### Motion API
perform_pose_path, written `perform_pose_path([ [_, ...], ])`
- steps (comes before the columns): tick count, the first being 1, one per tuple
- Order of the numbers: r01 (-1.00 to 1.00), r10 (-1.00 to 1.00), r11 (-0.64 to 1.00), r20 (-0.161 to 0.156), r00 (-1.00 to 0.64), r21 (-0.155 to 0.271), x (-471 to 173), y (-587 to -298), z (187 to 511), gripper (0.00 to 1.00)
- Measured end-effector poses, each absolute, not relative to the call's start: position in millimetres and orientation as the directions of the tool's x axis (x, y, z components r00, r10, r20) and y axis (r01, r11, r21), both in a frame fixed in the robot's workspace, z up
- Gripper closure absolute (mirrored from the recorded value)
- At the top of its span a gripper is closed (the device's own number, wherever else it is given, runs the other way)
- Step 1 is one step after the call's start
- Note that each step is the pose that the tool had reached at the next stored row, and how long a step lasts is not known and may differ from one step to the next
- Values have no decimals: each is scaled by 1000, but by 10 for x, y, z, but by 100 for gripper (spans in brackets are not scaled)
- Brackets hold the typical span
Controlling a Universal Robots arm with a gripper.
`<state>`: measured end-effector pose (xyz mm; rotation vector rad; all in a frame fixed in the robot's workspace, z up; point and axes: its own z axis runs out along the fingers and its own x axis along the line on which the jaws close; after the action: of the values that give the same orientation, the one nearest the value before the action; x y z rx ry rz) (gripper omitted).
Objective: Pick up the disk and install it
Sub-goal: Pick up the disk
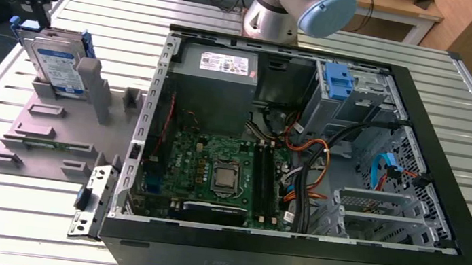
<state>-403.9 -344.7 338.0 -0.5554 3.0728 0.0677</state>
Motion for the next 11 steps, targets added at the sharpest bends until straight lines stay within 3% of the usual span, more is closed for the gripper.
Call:
perform_pose_path([
  [11,-407,-407,912,-26,-913,39,-4039,-3447,3380,89],
])
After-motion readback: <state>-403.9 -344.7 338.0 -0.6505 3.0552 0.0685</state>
